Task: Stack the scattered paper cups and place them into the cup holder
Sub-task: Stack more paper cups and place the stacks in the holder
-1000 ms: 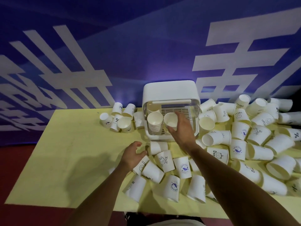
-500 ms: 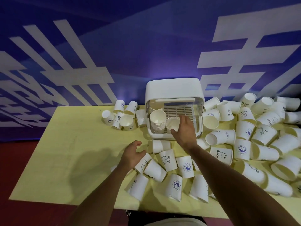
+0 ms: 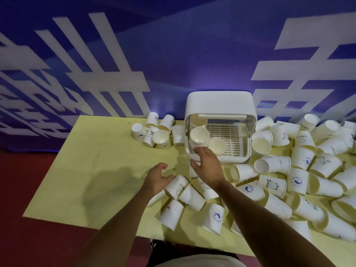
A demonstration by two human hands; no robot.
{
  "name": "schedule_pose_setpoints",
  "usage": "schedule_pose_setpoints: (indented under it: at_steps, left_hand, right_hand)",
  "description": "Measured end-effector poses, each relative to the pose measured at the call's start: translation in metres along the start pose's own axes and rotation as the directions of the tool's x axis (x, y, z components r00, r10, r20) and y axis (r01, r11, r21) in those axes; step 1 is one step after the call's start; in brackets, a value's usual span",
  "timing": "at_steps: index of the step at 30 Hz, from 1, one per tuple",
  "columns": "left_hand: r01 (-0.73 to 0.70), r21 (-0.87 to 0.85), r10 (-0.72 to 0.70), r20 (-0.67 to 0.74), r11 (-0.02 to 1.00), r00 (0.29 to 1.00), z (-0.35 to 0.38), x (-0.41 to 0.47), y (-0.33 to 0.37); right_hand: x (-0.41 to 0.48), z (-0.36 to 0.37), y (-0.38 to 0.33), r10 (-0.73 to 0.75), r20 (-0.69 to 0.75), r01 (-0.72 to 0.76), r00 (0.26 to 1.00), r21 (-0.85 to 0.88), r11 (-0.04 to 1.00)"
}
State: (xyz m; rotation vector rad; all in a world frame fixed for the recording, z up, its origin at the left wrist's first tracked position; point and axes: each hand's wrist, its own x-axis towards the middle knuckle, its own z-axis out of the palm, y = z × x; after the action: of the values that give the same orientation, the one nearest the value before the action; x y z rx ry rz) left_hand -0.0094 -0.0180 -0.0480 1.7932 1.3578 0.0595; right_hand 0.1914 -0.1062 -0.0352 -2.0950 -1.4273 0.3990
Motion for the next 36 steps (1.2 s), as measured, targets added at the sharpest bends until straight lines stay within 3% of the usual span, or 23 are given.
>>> schedule_pose_setpoints:
  at_steps: [6, 11, 18, 29, 36]
  left_hand:
    - [0.059, 0.001, -0.059, -0.005, 0.998, 0.998, -0.018, -0.007, -0.033]
    - [0.146, -0.077, -0.137, 0.105, 0.986, 0.985, -0.029, -0.013, -0.055]
    - [0.152, 0.136, -0.168, 0.110, 0.979, 0.980, -0.029, -0.016, -0.074]
    - [0.135, 0.198, -0.154, 0.087, 0.971, 0.984, -0.025, -0.013, -0.078]
    - [0.134, 0.205, -0.147, 0.048, 0.970, 0.988, -0.032, -0.006, -0.073]
  right_hand:
    - [0.007, 0.025, -0.024, -0.026, 0.101, 0.025, 0.995, 0.011, 1.000]
    - [0.015, 0.045, -0.041, -0.050, 0.201, 0.052, 0.978, -0.004, 0.999]
    - [0.016, 0.065, -0.055, -0.048, 0.316, 0.063, 0.948, -0.035, 0.997]
    - [-0.003, 0.063, -0.038, -0.040, 0.617, 0.049, 0.786, 0.002, 0.999]
    - [-0.002, 0.068, -0.031, -0.070, 0.654, 0.132, 0.753, -0.046, 0.990]
